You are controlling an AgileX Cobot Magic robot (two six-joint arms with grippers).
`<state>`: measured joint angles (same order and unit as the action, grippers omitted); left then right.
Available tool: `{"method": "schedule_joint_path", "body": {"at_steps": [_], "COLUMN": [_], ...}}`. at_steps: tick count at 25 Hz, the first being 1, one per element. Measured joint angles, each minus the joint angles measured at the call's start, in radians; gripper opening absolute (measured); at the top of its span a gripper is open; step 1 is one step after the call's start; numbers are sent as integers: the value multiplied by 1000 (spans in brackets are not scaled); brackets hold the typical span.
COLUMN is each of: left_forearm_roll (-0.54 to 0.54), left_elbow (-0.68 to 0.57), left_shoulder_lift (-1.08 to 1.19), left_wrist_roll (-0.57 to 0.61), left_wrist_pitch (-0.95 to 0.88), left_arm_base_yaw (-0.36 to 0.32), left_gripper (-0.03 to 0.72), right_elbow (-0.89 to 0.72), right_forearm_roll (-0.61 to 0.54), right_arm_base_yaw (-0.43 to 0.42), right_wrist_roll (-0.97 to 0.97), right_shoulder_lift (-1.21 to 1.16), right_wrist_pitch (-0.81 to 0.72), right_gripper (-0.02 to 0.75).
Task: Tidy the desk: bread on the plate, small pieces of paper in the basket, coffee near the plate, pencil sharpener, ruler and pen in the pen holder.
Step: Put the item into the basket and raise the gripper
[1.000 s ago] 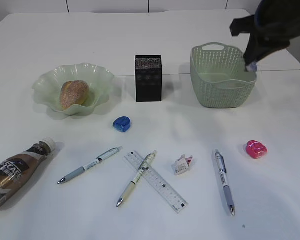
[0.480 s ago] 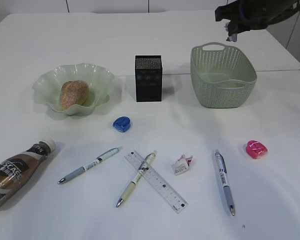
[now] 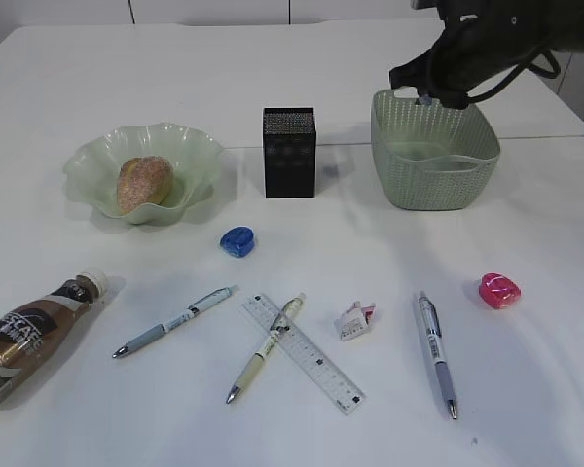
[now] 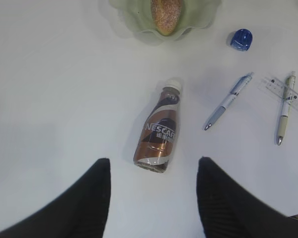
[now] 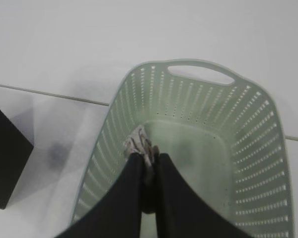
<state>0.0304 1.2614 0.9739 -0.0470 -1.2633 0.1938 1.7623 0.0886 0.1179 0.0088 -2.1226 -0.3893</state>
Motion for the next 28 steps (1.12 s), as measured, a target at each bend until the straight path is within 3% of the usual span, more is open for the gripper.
{"method": "schedule_joint_path", "body": {"at_steps": [16, 18, 20, 21, 22, 23, 28], "left_forearm_roll": [2, 2, 2, 2, 2, 2, 2], "left_elbow": [0, 0, 0, 0, 0, 0, 0], "left_shoulder_lift": [0, 0, 0, 0, 0, 0, 0], "left_wrist_roll": [0, 0, 0, 0, 0, 0, 0], "left_wrist_pitch": [0, 0, 0, 0, 0, 0, 0], "left_arm_base_yaw": [0, 0, 0, 0, 0, 0, 0], "left_gripper": [380, 380, 380, 380, 380, 380, 380], "right_elbow": [87, 87, 87, 90, 90, 100, 148], "right_forearm_roll": [8, 8, 8, 8, 8, 8, 1], "right_arm_base_yaw": [-62, -62, -62, -62, -62, -62, -62], "right_wrist_roll": [23, 23, 23, 23, 23, 23, 23], "right_shoulder_lift": [-135, -144, -144, -145, -145, -146, -146], "right_wrist_pitch": [-35, -37, -37, -37, -37, -45, -165], "right_gripper": [79, 161, 161, 314, 314, 429, 494]}}
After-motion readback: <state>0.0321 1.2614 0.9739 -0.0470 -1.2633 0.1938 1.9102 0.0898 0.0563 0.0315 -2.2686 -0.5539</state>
